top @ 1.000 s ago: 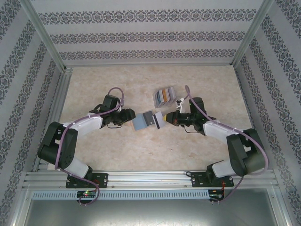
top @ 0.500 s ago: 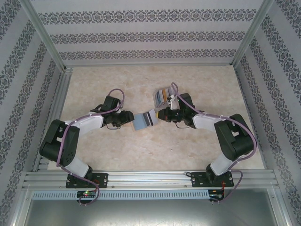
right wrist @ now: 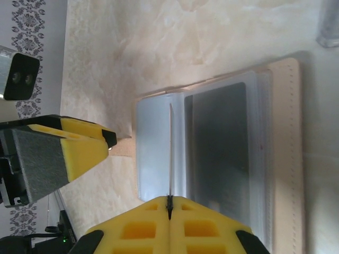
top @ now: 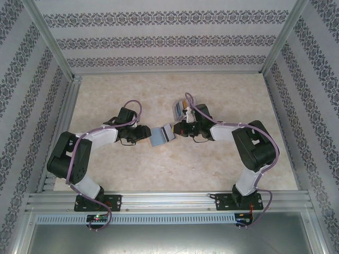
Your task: Put the credit cards into the card holder
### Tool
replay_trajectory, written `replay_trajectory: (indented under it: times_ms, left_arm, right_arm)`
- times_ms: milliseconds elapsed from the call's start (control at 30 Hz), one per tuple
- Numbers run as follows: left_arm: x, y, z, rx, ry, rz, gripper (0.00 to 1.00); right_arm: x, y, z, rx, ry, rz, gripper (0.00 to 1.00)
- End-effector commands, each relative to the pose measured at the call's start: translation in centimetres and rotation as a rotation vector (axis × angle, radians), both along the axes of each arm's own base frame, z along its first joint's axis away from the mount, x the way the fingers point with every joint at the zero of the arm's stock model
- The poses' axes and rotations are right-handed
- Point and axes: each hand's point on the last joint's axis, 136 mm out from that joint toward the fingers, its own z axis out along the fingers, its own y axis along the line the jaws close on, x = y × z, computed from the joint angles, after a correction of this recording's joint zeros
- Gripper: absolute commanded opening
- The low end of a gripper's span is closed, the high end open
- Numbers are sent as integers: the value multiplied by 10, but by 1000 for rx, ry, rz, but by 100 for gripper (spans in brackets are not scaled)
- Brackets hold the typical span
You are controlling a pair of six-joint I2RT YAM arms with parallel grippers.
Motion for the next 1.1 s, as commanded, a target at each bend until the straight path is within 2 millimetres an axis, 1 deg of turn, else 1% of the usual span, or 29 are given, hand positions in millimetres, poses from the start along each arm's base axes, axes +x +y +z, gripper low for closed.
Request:
replay_trajectory:
  times_ms: [0, 367, 500, 667, 867, 967, 1067]
  left_arm:
    - [2, 2, -2, 3, 7, -10, 51]
    - [0, 0, -9, -5, 24, -20, 50]
    - [0, -1, -11, -6, 30, -22, 50]
    - [1, -2, -13, -17, 33, -21, 50]
    - [1, -3, -21, -16, 44, -25, 47]
    - [2, -5, -22, -24, 46, -27, 46]
    - [2, -5, -22, -27, 45, -28, 46]
  right_arm:
    - [4, 9, -1, 5, -9, 22, 8]
    - [8, 11, -17, -6, 28, 25, 8]
    - [8, 17, -17, 17, 37, 37, 8]
    - [7, 18, -23, 12, 49, 42, 8]
    - [4, 22, -24, 14, 54, 53, 8]
    - [5, 25, -20, 44, 57, 55, 8]
    - [6, 27, -21, 8, 44, 61, 8]
